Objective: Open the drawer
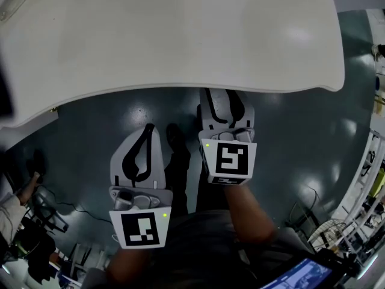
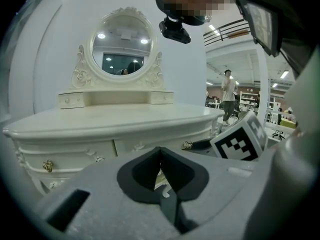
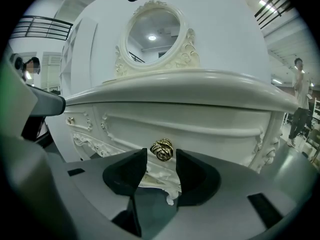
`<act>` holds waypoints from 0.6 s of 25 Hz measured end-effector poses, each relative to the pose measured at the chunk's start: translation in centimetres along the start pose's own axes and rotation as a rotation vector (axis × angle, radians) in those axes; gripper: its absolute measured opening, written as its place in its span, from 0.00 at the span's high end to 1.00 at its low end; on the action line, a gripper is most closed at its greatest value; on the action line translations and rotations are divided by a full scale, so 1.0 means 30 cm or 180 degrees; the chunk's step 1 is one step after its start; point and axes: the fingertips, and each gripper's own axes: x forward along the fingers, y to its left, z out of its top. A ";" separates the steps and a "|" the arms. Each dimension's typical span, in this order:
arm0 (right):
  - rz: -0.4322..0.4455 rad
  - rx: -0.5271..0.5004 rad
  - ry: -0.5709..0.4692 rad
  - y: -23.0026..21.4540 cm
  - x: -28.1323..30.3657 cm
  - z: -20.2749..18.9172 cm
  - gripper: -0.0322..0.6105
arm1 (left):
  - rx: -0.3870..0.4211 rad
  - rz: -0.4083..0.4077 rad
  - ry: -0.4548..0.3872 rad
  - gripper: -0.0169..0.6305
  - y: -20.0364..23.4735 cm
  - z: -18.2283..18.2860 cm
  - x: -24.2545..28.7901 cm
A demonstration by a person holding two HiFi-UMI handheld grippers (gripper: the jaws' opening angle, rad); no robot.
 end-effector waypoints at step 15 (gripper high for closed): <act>-0.0203 0.0247 0.0034 -0.049 0.003 -0.011 0.74 | 0.0005 0.0011 0.0019 0.95 0.015 -0.013 -0.018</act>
